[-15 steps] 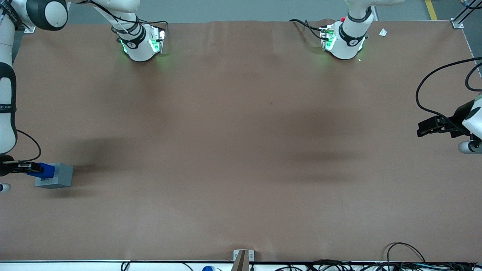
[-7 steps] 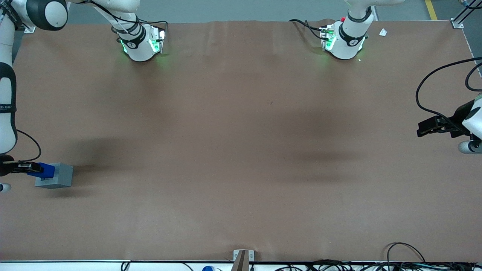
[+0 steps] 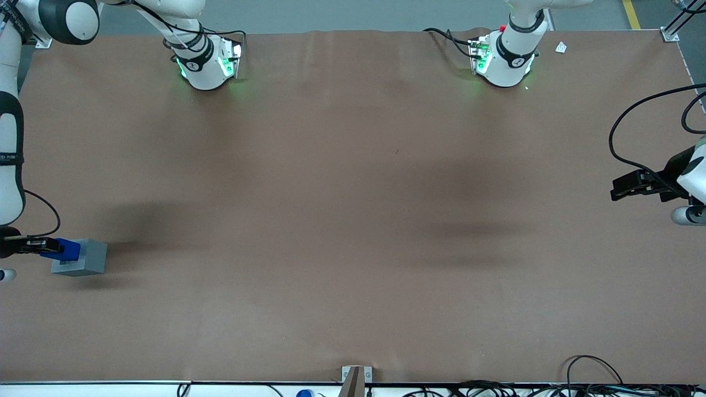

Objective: Insert blue part into gray base with right arm
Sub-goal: 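Lower the blue block into the gray base's opening and press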

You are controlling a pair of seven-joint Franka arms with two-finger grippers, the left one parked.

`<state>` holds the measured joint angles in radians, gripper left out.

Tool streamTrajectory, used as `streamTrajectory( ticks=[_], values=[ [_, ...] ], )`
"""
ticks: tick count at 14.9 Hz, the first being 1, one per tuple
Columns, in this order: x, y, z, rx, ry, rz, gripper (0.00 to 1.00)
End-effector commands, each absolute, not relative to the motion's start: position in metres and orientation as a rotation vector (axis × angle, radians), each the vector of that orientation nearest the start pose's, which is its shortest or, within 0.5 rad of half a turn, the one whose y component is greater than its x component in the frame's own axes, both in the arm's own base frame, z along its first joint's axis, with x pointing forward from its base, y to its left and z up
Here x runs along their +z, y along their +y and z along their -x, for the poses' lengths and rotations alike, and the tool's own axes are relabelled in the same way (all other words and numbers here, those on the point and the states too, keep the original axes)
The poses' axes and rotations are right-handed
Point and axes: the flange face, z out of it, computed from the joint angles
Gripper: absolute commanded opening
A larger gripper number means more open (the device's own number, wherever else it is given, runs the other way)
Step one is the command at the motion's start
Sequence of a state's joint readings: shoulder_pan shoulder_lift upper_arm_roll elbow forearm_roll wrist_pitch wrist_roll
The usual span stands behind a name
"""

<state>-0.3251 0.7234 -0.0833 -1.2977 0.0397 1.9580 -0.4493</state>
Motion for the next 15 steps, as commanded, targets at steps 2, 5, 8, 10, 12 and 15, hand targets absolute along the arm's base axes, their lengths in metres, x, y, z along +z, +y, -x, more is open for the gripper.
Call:
streamTrajectory(
  ticks=[2,5,8,10,12,15],
  values=[
    [0.292,-0.274,-0.682,0.093,-0.048,3.074,0.12],
    [0.292,-0.274,-0.682,0.09,-0.052,3.073,0.12],
    [0.292,-0.275,-0.682,0.086,-0.057,3.075,0.13],
    [0.291,-0.277,-0.682,0.094,-0.066,3.082,0.13],
    [0.287,-0.282,-0.679,0.1,-0.056,3.08,0.12],
    [0.284,-0.285,-0.681,0.071,-0.09,3.084,0.12]
  ],
)
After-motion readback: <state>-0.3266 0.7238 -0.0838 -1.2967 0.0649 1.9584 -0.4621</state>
